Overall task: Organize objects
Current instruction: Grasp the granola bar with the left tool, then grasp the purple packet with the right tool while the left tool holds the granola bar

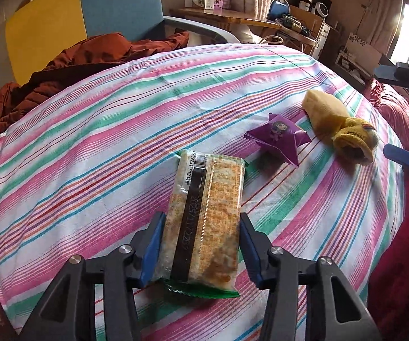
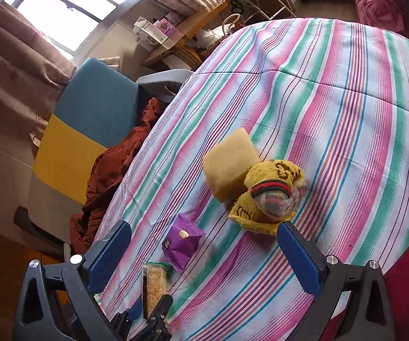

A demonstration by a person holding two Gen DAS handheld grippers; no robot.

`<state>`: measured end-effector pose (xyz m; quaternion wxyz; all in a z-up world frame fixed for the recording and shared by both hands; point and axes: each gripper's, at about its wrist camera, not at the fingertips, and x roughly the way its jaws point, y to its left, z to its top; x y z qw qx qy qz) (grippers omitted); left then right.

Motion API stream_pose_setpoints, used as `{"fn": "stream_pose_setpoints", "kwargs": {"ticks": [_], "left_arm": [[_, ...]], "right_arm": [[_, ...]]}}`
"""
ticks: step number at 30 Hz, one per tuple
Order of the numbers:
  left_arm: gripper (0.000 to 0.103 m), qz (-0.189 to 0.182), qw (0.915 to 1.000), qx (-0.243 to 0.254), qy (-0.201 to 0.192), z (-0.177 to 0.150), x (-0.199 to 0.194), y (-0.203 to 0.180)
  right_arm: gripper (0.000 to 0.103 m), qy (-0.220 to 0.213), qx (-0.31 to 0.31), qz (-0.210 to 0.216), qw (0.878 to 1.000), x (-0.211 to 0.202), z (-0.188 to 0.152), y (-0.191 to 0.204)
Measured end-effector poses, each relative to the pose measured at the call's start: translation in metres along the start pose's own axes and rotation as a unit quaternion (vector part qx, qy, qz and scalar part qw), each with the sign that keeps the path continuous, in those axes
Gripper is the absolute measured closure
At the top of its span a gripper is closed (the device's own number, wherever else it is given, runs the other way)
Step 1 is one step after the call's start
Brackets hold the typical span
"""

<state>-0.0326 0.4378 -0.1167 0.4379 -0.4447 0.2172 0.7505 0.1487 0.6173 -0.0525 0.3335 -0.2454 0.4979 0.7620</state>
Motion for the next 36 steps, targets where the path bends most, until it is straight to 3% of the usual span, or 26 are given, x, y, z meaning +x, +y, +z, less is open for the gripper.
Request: {"fn": "stream_pose_setpoints", "kwargs": {"ticks": [5, 13, 18, 21, 28, 33, 36], "left_arm": [[0.053, 0.013, 0.9999, 0.006, -0.008, -0.021, -0.014, 0.001], [0.052, 0.020, 0.9983, 0.008, -0.055, -0.070, -0.045, 0.004], [0.053, 0.013, 0.9978, -0.002, -0.065, -0.077, -0.048, 0.007], [0.052, 0.015, 0.9975, 0.000, -0.069, -0.078, -0.048, 0.007], [0.052, 0.008, 0.9971, -0.003, -0.076, -0.080, -0.048, 0.008], [0.052, -0.001, 0.9969, -0.009, -0.078, -0.081, -0.048, 0.011], [0.052, -0.003, 0.9968, -0.010, -0.079, -0.082, -0.049, 0.012]], "right_arm": [[0.000, 0.027, -0.081, -0.010, 0.996, 0.012, -0.011, 0.028], [0.000, 0.083, -0.187, -0.045, 0.978, 0.044, -0.039, 0.059], [0.001, 0.131, -0.160, -0.030, 0.978, 0.061, -0.042, 0.050], [0.007, 0.155, -0.123, -0.017, 0.980, 0.070, -0.043, 0.043], [0.011, 0.156, -0.111, -0.041, 0.981, 0.090, -0.036, 0.054], [0.021, 0.150, -0.099, -0.064, 0.982, 0.118, -0.025, 0.065], [0.040, 0.139, -0.146, -0.085, 0.976, 0.127, -0.025, 0.080]]}}
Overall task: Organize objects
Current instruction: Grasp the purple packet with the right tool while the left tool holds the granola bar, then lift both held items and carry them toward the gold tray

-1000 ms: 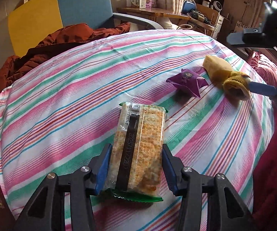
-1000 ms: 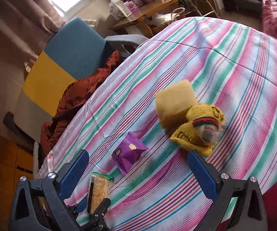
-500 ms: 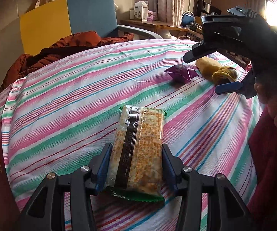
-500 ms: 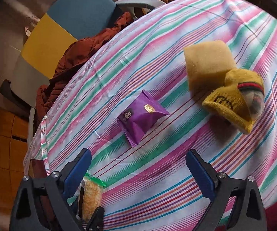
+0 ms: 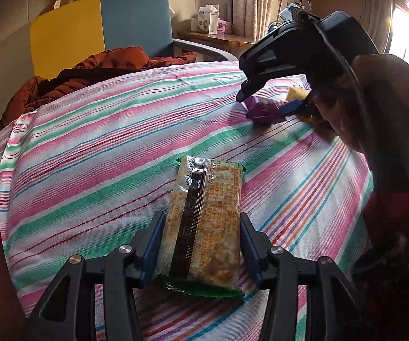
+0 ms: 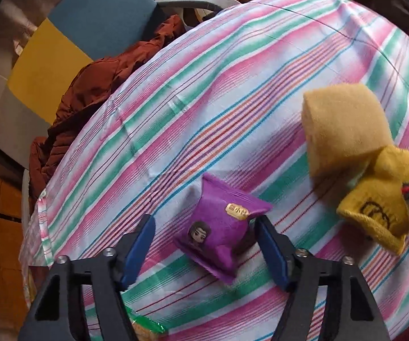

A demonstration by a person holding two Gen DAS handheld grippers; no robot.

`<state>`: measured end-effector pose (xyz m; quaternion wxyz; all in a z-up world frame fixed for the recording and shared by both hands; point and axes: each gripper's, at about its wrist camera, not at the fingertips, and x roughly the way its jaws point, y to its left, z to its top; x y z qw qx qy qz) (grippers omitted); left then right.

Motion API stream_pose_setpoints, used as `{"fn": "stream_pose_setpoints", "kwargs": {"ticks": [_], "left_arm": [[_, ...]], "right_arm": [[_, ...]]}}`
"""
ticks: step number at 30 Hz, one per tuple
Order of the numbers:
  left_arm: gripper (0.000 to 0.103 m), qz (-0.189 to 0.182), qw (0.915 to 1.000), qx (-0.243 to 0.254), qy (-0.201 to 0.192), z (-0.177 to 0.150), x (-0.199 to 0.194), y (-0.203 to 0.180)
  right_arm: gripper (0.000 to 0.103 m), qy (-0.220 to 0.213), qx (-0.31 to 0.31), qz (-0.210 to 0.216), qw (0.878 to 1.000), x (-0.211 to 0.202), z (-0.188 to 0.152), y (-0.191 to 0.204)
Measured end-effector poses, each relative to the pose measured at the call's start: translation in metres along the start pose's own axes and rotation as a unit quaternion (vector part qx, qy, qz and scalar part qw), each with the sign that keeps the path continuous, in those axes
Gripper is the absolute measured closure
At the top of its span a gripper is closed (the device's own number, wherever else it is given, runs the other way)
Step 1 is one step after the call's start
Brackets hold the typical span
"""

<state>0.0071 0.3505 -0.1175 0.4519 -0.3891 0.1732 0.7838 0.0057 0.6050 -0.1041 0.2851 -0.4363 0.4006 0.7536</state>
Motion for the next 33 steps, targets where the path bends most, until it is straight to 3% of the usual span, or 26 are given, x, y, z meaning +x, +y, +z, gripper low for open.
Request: {"fn": "stream_pose_setpoints", "kwargs": {"ticks": [4, 10, 16, 33], "left_arm": [[0.052, -0.004, 1.0000, -0.002, -0.001, 0.000, -0.001, 0.001], [0.052, -0.004, 1.0000, -0.002, -0.001, -0.001, -0.003, 0.001], [0.052, -0.002, 1.0000, -0.001, -0.001, -0.001, -0.004, 0.001], [0.052, 0.010, 0.9999, 0.010, -0.002, -0.003, -0.006, -0.003]], "right_arm": [[0.064, -0.002, -0.072, -0.035, 0.997, 0.007, -0.002, 0.016], [0.064, 0.029, -0.162, -0.025, 0.986, 0.004, -0.032, 0.036], [0.065, 0.008, -0.254, -0.089, 0.963, 0.010, -0.058, 0.056], [0.065, 0.002, -0.292, -0.100, 0.951, 0.015, -0.054, 0.064]]}}
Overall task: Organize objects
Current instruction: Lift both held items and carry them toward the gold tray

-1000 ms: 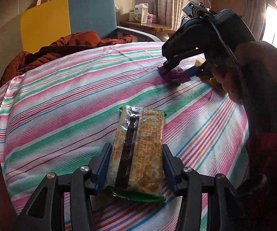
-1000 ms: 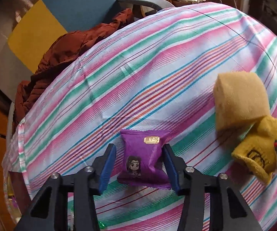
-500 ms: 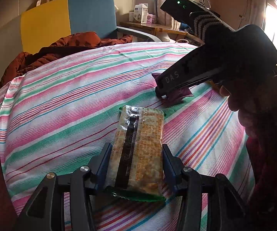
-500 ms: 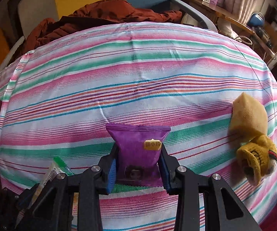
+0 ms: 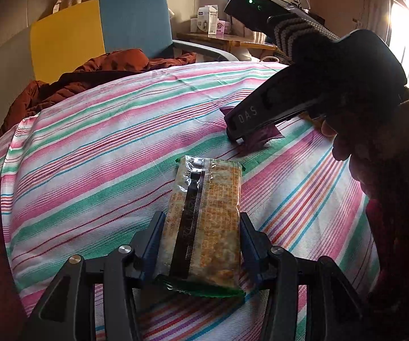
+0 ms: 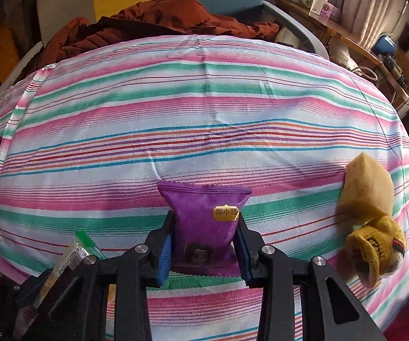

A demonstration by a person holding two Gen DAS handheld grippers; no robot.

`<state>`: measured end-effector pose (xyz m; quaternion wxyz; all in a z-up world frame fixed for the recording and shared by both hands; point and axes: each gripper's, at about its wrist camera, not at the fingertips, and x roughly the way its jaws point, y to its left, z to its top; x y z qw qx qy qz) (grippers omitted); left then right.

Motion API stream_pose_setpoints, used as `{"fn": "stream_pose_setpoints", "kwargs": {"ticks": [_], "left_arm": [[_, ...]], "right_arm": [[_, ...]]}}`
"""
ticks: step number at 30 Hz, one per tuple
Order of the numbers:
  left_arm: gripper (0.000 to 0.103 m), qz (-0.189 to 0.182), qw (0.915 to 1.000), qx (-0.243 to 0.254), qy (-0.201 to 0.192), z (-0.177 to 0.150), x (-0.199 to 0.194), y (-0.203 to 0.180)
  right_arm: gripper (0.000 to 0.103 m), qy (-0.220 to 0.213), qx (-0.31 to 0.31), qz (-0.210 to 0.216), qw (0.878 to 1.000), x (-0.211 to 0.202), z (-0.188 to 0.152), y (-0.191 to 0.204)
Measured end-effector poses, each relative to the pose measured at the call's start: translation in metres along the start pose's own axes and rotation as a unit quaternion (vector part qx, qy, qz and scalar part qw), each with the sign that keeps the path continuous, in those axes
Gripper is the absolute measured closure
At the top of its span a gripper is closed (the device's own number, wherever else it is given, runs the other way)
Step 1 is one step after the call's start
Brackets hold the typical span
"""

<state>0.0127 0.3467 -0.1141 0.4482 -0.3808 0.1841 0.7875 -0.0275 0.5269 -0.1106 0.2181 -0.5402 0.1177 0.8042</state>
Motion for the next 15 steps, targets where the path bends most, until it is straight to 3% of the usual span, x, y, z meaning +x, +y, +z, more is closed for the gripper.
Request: {"fn": "stream_pose_setpoints", "kwargs": {"ticks": [15], "left_arm": [[0.053, 0.005, 1.0000, 0.003, 0.002, 0.0014, -0.0011, -0.0012]], "right_arm": [[0.065, -0.005, 0.000, 0.001, 1.000, -0.0011, -0.0032, -0.0034]]}}
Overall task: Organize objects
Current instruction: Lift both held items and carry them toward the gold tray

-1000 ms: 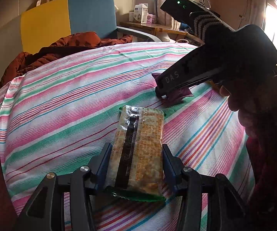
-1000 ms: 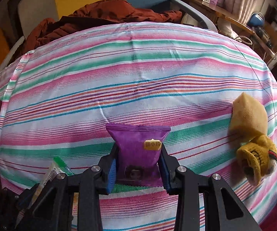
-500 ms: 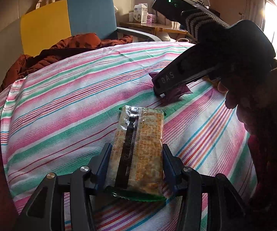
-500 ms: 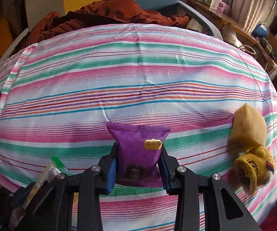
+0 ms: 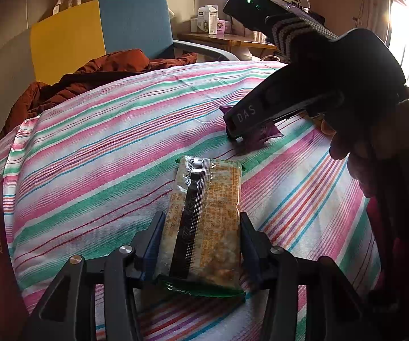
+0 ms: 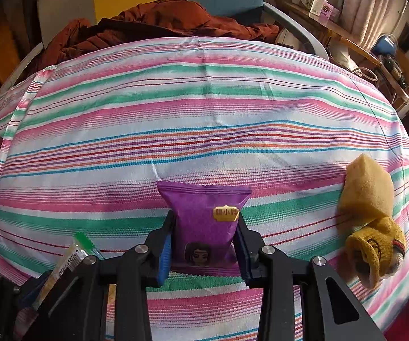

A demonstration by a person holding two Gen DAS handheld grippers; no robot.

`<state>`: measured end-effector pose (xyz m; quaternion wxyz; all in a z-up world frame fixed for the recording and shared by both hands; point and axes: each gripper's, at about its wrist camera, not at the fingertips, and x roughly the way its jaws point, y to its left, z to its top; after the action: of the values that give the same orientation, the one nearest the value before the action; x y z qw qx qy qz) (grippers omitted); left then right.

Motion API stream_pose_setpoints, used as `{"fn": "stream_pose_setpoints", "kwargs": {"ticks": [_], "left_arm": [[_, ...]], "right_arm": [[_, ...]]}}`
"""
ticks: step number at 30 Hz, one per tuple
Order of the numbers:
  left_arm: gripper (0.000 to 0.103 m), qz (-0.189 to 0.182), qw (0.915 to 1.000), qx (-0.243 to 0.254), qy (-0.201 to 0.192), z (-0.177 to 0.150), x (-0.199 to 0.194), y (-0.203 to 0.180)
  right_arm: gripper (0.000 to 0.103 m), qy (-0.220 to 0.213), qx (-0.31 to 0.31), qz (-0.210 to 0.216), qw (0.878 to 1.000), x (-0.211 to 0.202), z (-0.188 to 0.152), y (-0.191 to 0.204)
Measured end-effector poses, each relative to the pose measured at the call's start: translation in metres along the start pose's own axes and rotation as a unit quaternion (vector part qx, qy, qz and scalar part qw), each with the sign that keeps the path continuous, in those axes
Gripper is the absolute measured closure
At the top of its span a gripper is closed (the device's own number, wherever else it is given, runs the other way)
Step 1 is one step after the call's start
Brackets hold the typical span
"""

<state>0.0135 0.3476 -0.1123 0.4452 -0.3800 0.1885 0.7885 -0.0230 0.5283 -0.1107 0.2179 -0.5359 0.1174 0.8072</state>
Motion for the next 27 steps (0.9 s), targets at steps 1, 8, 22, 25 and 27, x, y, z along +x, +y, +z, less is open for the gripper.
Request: {"fn": "stream_pose_setpoints", "kwargs": {"ticks": [1, 8, 22, 25, 27], "left_arm": [[0.053, 0.001, 1.0000, 0.000, 0.001, 0.001, 0.000, 0.000], [0.053, 0.021, 0.9997, 0.000, 0.012, 0.005, -0.013, 0.001], [0.053, 0.036, 0.9959, -0.039, -0.073, 0.020, -0.111, 0.016], [0.053, 0.051, 0.9939, -0.055, -0.081, 0.018, -0.128, 0.027], [0.053, 0.065, 0.9921, -0.063, -0.088, 0.016, -0.139, 0.036]], "right_arm": [[0.065, 0.000, 0.001, 0.001, 1.000, 0.000, 0.000, -0.001], [0.065, -0.005, 0.013, 0.012, 1.000, 0.002, 0.003, 0.000], [0.067, -0.032, 0.008, 0.043, 0.999, -0.015, 0.001, 0.008], [0.067, -0.036, 0.009, 0.061, 0.997, -0.020, -0.002, 0.011], [0.067, -0.039, 0.007, 0.073, 0.997, -0.022, -0.004, 0.017]]}}
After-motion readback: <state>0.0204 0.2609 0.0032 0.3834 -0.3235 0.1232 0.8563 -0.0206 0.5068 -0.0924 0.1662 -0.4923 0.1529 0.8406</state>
